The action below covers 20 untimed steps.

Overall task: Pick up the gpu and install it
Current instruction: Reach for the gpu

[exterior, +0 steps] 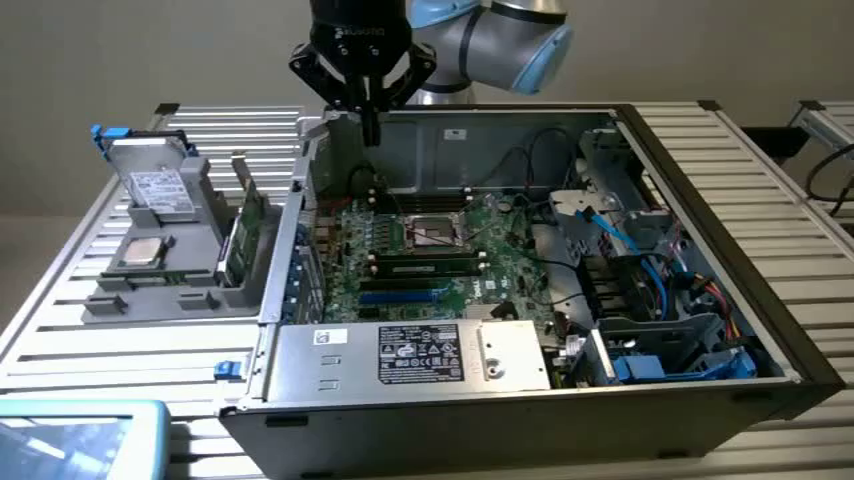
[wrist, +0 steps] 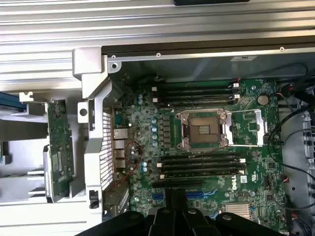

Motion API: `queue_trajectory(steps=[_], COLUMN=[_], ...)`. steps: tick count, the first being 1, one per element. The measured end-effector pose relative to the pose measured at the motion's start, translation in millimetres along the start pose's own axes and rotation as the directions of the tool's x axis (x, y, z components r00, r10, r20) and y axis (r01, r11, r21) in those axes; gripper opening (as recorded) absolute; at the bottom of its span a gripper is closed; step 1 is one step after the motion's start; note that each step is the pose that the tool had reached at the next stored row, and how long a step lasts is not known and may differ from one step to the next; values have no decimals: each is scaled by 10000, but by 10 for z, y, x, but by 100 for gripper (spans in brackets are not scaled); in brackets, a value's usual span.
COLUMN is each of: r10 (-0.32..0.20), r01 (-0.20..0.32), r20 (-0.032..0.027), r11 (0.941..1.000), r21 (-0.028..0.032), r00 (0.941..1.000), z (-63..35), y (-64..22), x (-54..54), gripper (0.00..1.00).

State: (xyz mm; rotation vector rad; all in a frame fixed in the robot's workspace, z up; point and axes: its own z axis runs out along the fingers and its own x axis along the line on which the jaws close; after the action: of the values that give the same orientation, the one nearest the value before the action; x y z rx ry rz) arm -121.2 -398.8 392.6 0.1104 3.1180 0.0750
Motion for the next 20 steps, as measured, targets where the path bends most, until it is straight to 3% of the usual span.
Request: queue_trajectory(steps=[14,20], r10=[2,0], r01=[-2,0], r20=[-1,0], r11=[10000,10000], r21=[2,0], r00=[10000,10000], z=[-1,-4], y=[-1,-14], x=[11,194], gripper=[12,12])
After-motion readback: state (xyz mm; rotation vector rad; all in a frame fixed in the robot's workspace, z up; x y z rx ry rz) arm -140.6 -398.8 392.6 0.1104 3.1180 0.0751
